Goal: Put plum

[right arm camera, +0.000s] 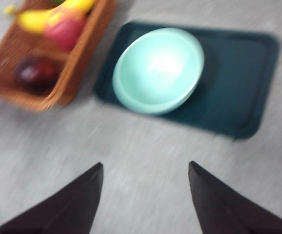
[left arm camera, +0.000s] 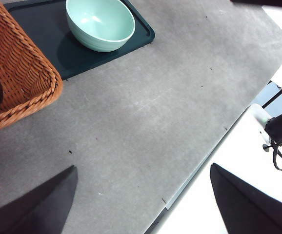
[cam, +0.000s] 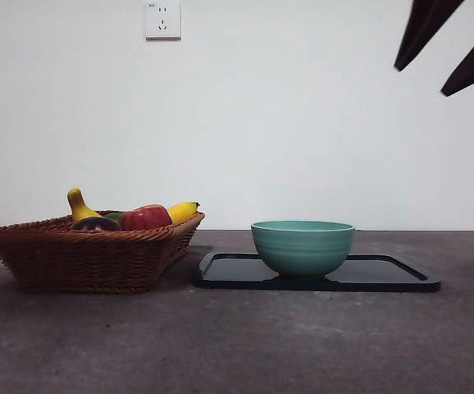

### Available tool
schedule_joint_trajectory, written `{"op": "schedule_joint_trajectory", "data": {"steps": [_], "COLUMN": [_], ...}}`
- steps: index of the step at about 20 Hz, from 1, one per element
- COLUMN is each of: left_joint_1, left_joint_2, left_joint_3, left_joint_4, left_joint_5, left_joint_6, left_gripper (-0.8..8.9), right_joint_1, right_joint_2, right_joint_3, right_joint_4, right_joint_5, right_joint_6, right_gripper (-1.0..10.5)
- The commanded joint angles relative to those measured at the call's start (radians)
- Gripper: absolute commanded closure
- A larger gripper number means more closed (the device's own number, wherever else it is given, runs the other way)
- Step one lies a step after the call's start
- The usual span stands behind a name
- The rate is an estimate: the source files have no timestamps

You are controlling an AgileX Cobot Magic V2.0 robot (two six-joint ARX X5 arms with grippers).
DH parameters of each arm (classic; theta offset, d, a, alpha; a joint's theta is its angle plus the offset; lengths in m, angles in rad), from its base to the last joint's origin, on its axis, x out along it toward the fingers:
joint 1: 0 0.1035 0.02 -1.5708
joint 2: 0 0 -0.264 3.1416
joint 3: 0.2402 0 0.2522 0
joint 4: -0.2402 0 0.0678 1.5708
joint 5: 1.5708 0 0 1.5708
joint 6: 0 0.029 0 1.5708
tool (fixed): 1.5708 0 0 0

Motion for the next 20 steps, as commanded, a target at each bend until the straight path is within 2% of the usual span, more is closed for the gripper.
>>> {"op": "schedule_joint_trajectory", "data": {"steps": [1, 8, 15, 20], "left_joint_1": [-0.004, -0.004, -0.004, -0.004], "left_joint_2": [0.005, 0.005, 0.005, 0.005], "left_joint_3": [0.010, 0.010, 0.010, 0.010], "left_joint_4": [0.008, 0.004, 0.003, -0.003], "left_joint_5": [0.003, 0.003, 0.003, 0.003], "left_joint_6": [0.012, 0.012, 0.012, 0.012], "left_gripper": [3.81, 3.81, 3.81, 3.81], "right_joint_1": [-0.034, -0.076, -0.076, -0.074], "right_joint_2": [0.132, 0.478, 0.678, 0.776], "right_joint_3": [0.097, 0.309, 0.325, 0.325], "right_joint_4": [0.011, 0.027, 0.163, 0.199], "right_joint_5": [-0.002, -0.003, -0.003, -0.002], "right_joint_6": [-0.044, -0.109, -0.115, -0.115], "right_gripper": [6.6, 6.6, 6.6, 6.6]}}
